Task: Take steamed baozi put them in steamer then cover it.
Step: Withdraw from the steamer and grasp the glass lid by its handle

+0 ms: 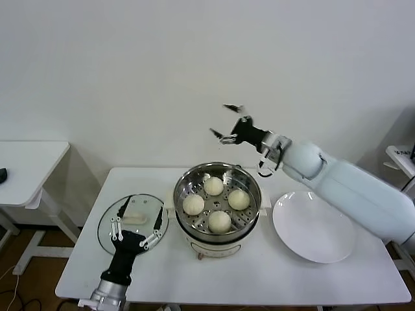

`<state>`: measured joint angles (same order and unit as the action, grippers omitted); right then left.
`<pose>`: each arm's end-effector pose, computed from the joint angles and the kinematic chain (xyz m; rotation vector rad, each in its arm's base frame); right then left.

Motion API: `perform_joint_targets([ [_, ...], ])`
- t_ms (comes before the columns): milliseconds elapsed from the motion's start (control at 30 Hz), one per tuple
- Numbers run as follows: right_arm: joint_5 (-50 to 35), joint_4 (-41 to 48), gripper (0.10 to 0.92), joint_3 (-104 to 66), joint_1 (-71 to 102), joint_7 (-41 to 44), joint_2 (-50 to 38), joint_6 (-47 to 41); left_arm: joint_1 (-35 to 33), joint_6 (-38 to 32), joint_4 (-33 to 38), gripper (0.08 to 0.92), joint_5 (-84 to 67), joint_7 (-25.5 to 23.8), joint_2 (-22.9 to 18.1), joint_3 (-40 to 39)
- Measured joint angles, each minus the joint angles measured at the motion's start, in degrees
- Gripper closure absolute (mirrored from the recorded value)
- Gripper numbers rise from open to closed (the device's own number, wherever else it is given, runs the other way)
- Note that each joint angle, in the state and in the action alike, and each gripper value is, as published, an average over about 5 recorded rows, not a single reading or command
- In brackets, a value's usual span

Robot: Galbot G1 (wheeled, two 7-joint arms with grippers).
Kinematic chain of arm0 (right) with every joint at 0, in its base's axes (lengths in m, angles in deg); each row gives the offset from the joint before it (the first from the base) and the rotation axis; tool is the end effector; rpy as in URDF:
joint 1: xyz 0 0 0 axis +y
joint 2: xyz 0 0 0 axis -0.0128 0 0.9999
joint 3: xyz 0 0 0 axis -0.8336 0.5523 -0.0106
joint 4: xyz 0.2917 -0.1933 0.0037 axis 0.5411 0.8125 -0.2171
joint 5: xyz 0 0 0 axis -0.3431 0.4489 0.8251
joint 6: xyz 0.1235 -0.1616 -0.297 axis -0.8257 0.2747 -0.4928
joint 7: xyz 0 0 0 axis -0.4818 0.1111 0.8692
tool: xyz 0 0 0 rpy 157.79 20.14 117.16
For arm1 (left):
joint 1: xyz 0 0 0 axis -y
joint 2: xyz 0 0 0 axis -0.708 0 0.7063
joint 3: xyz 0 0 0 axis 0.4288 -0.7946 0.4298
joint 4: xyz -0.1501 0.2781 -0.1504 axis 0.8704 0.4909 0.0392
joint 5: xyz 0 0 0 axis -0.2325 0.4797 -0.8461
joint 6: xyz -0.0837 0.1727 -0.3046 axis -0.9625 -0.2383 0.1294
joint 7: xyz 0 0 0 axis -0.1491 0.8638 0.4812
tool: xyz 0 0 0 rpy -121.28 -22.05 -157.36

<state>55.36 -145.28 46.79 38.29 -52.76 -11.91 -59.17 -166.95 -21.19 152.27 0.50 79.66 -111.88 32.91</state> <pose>0.4911 -0.0451 -0.1491 -0.7781 2.5588 -0.7619 0.1755 0.0291 -0.3081 0.2333 2.7202 0.6664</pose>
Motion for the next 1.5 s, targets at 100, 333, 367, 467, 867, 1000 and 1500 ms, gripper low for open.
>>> perform_joint_targets([
  [100, 1.58, -0.55, 0.203, -9.7, 9.47, -5.38, 0.76, 2.24, 0.81, 0.57, -0.52, 0.177, 1.94, 0.75, 0.34, 0.65],
  [333, 5.57, -1.5, 0.203, -30.34, 30.7, -11.76, 4.94, 6.7, 2.26, 2.19, -3.13, 0.177, 10.06, 2.07, 1.32, 2.84],
  [367, 6.02, -1.6, 0.203, -32.86, 33.44, -12.23, 5.67, 7.29, 2.4, 2.36, -3.67, 0.177, 11.73, 2.23, 1.49, 3.23],
  [467, 7.11, -1.99, 0.203, -39.57, 40.93, -13.26, 7.91, 8.97, 2.87, 2.83, -5.51, 0.177, 17.46, 2.74, 2.02, 4.48],
  [867, 9.65, -4.32, 0.203, -54.85, 60.79, -13.97, 15.7, 12.94, 5.03, 4.82, -15.13, 0.177, 43.33, 4.83, 4.0, 8.13],
  [1000, 10.57, -4.95, 0.203, -56.86, 64.01, -13.91, 17.38, 13.24, 6.2, 4.87, -18.66, 0.177, 48.55, 5.91, 4.1, 7.97],
  [1500, 13.39, -5.32, 0.203, -60.7, 70.23, -13.66, 21.64, 13.97, 12.29, 6.19, -28.91, 0.177, 54.4, 7.46, 4.37, 5.56],
])
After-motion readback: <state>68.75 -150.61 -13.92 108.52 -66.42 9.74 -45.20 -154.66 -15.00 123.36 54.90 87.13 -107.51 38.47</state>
